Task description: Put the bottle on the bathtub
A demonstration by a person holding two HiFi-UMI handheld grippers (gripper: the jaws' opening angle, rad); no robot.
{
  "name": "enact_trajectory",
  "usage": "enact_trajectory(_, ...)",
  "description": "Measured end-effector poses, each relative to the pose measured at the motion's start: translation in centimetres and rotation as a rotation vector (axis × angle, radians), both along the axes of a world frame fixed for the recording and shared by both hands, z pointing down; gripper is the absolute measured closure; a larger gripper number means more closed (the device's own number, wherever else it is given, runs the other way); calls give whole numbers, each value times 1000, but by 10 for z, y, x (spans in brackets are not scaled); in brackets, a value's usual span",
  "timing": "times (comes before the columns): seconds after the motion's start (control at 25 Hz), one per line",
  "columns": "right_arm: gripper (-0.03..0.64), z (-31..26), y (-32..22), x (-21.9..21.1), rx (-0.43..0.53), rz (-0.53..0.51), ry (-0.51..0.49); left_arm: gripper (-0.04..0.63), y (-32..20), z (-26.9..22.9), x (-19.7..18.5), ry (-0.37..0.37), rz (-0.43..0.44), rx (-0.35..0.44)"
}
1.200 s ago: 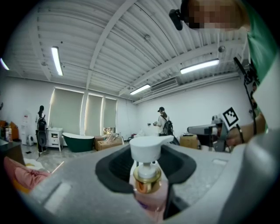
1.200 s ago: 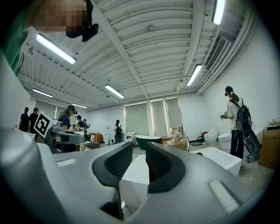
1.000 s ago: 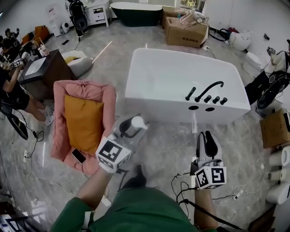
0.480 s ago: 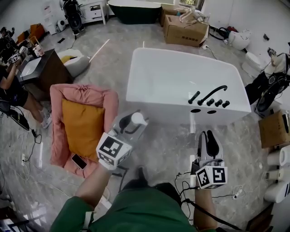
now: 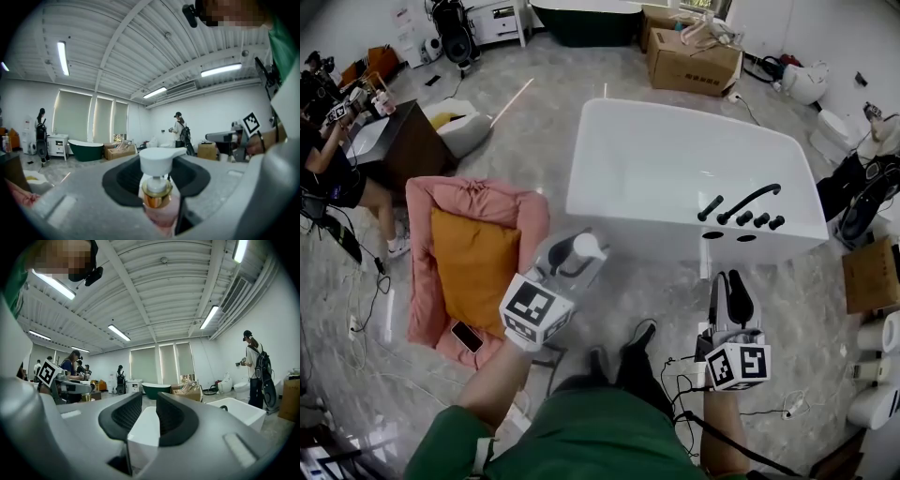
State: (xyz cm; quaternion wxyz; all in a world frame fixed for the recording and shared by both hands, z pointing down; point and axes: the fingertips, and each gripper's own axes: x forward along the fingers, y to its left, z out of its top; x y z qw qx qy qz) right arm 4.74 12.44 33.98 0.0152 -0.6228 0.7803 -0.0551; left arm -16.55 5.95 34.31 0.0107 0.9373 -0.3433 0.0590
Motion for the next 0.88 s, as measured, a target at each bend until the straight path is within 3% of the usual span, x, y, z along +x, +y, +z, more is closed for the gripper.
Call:
enact_trajectory(0.28, 538, -3, -59, 10, 19, -46, -28, 434, -44, -8, 13, -22, -24, 22)
enact_trajectory(0.48, 538, 9, -117, 40, 16, -107, -39, 434, -94, -5, 46, -35, -60, 18)
enact_trajectory(0.72, 538, 7, -188, 78, 5, -161, -60, 434, -160, -11, 80, 12, -84, 5)
enact_trajectory(0.88, 538, 18, -222, 96, -9, -190, -78, 434, -193, 0, 102, -29, -99, 5)
